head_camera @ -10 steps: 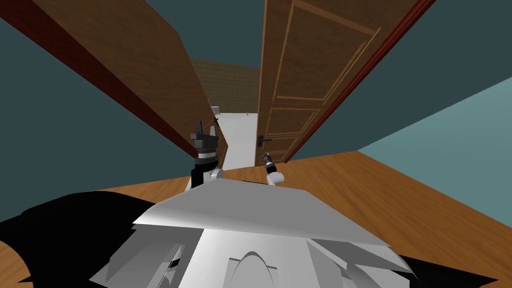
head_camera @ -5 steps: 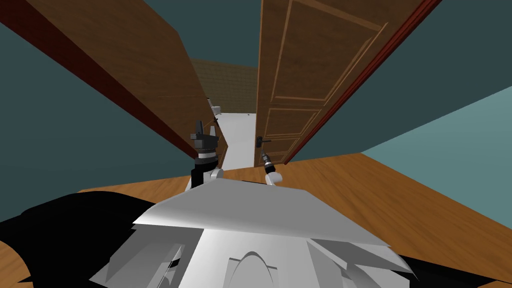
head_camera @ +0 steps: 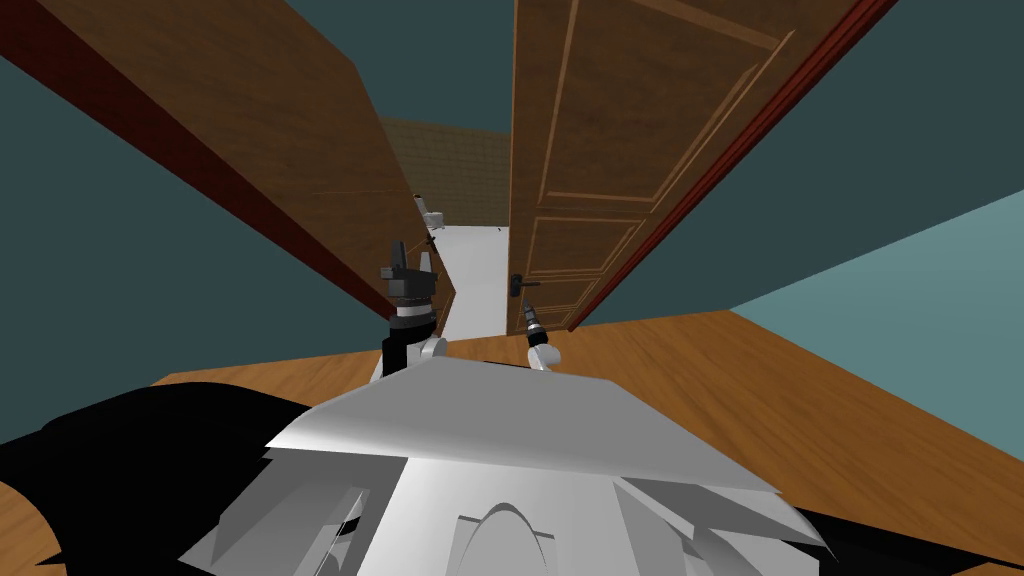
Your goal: Push the door open
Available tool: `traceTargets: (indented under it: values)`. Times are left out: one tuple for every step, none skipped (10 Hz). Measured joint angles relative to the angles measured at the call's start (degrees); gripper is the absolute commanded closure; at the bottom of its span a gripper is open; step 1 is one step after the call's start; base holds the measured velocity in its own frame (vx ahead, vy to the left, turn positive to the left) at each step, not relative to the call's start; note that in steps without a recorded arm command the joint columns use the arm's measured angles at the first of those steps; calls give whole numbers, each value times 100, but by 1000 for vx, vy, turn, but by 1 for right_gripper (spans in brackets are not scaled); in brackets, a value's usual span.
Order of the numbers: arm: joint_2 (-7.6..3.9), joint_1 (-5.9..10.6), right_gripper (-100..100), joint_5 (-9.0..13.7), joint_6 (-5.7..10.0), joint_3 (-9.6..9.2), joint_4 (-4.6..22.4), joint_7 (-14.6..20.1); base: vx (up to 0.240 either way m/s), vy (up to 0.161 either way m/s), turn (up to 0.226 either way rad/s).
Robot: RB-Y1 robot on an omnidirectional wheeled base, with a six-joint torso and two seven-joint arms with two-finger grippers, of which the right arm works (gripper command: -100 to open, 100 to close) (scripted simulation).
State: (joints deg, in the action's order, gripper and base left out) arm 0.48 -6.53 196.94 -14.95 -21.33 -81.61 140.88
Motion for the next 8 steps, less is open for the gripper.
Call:
traceTargets:
  values:
    - [23,10,-100,119,-29,-15,31,92,40,-47,22]
    - [43,23,-100,233,-56,-29,63,180,31,-41,29]
    - [67,37,-100,345,-83,-41,97,266,31,-39,25]
    - [87,47,-100,456,-111,-56,127,352,36,-43,29]
    - [108,58,-100,568,-139,-70,158,438,33,-50,27]
    - [126,68,-100,667,-160,-81,180,516,26,-54,25]
    - [151,77,-100,770,-181,-93,205,593,28,-53,30]
    - [176,94,-100,878,-215,-108,249,678,37,-48,29]
